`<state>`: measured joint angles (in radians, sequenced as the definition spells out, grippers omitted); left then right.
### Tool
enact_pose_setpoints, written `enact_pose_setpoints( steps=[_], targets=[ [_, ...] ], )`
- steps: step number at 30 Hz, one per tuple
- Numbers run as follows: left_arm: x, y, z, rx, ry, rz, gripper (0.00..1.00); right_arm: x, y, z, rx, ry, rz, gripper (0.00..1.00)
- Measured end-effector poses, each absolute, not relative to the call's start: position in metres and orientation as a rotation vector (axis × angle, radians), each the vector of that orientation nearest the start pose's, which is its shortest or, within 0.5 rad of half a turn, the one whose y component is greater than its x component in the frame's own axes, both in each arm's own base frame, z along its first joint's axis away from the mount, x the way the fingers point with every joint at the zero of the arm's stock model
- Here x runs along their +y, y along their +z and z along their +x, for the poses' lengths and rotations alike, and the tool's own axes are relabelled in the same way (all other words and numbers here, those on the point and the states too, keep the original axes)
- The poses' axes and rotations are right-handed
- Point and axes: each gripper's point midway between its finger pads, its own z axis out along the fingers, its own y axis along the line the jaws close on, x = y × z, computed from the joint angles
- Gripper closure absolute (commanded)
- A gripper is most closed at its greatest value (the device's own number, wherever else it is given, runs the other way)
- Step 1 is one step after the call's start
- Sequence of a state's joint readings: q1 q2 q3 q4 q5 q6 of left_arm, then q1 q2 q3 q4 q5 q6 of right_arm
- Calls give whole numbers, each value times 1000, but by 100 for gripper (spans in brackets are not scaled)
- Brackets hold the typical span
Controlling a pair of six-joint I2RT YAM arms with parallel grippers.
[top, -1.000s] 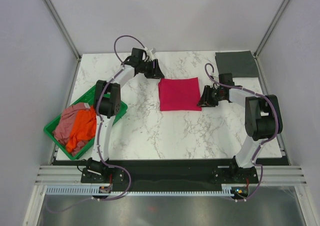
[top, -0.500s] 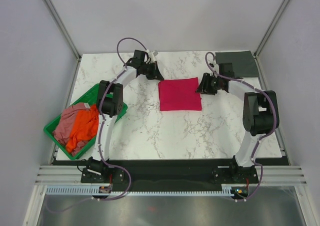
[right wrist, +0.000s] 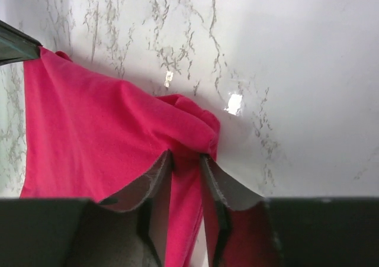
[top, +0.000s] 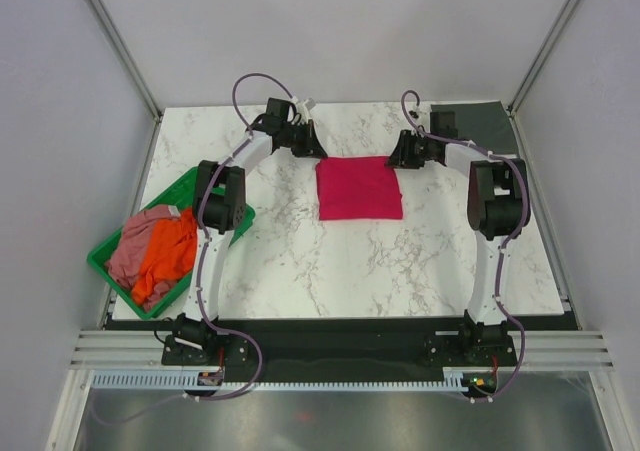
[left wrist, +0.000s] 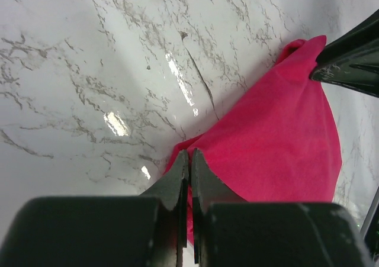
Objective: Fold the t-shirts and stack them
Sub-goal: Fold the tshirt
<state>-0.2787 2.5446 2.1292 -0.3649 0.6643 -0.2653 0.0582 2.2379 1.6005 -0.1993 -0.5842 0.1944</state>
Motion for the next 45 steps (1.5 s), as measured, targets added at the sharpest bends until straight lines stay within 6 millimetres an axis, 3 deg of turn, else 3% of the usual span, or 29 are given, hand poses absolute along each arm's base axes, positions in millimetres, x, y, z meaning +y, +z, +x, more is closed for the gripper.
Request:
enact_pose_setpoints(
  steps=[1, 2, 10, 14, 20, 24, 29, 32, 34, 35, 36, 38, 44, 45],
  targets=[
    [-278, 45, 549, 2349, -1044, 353, 98, 134, 32, 525, 2378, 824, -104, 79],
    [-278, 45, 550, 2349, -1044, 352, 98, 133, 31, 528, 2371, 826, -94, 100],
    [-262, 32, 555, 2402, -916, 244, 98, 131, 32, 547, 2307, 821, -10, 100],
    [-258, 36, 560, 2401, -870, 197, 98, 134, 32, 551, 2289, 831, 7, 100],
    [-253, 37, 562, 2409, -871, 147, 98, 138, 35, 554, 2268, 868, 16, 56],
    [-247, 39, 567, 2403, -858, 132, 98, 136, 37, 557, 2256, 866, 12, 48],
    [-245, 43, 576, 2381, -856, 130, 98, 140, 37, 577, 2223, 893, -13, 48],
    [-245, 42, 578, 2379, -857, 130, 98, 145, 34, 585, 2204, 937, -22, 50],
    [-245, 40, 580, 2377, -859, 131, 98, 149, 35, 591, 2185, 967, -26, 57],
    [-246, 38, 580, 2380, -860, 131, 98, 150, 34, 593, 2179, 978, -22, 67],
    [-246, 36, 580, 2382, -862, 131, 98, 151, 32, 596, 2174, 986, -22, 86],
    [-246, 32, 580, 2388, -864, 129, 98, 152, 27, 599, 2177, 998, 1, 100],
    [-237, 30, 586, 2384, -835, 90, 98, 149, 26, 605, 2175, 989, 68, 100],
    [-236, 31, 588, 2383, -833, 81, 98, 149, 26, 605, 2176, 990, 78, 96]
  ],
)
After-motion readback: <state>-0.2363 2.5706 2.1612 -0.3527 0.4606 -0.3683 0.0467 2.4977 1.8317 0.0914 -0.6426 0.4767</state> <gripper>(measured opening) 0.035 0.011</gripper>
